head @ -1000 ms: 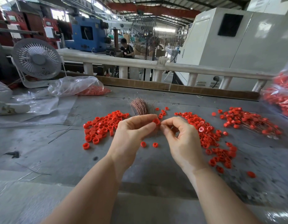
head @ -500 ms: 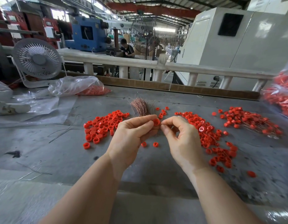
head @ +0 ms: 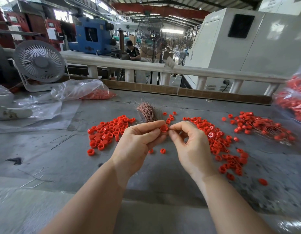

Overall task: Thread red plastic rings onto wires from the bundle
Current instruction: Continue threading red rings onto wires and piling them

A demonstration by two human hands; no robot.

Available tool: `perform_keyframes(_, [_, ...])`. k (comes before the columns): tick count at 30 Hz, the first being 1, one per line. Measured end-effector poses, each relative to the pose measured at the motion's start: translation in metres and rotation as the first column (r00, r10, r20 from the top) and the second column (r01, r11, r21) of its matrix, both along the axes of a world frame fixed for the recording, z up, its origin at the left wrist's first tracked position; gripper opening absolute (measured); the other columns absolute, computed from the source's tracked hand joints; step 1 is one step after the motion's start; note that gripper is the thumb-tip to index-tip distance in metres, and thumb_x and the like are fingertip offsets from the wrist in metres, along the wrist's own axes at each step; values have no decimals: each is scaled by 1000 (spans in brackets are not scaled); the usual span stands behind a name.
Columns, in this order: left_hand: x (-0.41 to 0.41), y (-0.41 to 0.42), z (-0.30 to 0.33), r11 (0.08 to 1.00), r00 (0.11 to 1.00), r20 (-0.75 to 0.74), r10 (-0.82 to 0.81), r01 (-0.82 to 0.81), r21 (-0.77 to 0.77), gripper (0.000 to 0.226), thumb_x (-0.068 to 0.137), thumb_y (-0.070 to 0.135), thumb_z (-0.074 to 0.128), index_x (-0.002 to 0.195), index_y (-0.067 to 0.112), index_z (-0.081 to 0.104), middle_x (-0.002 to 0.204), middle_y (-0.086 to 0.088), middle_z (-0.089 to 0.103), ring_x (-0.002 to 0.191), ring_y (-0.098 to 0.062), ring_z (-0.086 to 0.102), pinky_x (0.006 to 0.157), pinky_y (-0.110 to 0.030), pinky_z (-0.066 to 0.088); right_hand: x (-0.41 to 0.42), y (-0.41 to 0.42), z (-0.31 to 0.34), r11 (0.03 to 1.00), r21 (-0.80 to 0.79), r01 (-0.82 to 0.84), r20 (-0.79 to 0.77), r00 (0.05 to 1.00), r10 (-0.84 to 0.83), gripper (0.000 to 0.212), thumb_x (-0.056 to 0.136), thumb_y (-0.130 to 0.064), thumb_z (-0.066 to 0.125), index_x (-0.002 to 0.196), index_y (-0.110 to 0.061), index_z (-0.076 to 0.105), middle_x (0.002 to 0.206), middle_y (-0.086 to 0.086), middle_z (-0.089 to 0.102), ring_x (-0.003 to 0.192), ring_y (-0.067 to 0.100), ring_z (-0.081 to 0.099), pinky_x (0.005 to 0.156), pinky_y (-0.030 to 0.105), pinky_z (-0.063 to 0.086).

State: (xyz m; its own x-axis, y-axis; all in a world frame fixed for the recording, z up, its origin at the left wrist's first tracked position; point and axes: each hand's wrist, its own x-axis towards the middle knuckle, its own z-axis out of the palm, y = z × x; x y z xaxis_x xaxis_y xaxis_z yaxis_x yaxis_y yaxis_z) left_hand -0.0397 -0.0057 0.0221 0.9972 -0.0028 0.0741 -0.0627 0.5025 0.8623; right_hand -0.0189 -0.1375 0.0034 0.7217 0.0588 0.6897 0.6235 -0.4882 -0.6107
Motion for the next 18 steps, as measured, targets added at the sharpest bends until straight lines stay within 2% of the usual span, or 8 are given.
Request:
perform_keyframes(5, [-1,1,1,1000,1000,-6,5,-5,-16,26,83,-13,49,83,3,69,74,-8,72,68,-12,70,66,-17,56,-1,1,1,999,30,-22,-36,999,23,10,84,-8,65,80,-17,67,73,-10,62,69,5,55,61,10,39])
perform_keyframes(12, [-1,1,0,997,1000,-19,-23,21,-77,25,80,-12,51,79,4,71,72,-9,72,65,-12,70,62,-16,56,-4,0,4,991,116,-71,-88,993,81,12,84,-7,66,79,-18,67,69,-13,64,65,-3,56,60,7,39])
perform_keyframes(18, [0,0,-1,992,997,-8,-73,71,-107,23,66,-1,57,71,9,77,74,-7,73,67,-10,69,61,-14,54,-4,0,7,978,177,-112,-157,977,141,17,84,-10,66,76,-26,65,69,-9,66,65,-2,56,64,10,42])
